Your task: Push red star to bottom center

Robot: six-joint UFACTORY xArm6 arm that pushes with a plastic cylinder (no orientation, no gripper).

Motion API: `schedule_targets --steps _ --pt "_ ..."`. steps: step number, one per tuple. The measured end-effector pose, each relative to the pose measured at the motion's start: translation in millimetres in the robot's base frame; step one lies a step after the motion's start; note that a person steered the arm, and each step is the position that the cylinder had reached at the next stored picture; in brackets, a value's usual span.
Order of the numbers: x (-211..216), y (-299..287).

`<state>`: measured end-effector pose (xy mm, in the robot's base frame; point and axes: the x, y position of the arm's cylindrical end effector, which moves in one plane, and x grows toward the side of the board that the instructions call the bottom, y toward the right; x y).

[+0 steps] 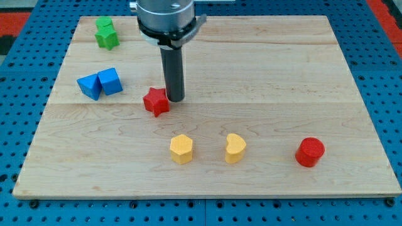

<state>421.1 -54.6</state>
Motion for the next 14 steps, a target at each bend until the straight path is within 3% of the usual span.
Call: schedule_targets --steps 1,3,4,5,6,7,8,10,11,14 --pt "-17 -19" --pt "34 -48" --pt "-13 -9" --pt "6 36" --pt "53 5" --pt "58 -33" --pt "14 -16" --pt "78 -54" --pt "39 -37" --pt "72 -80"
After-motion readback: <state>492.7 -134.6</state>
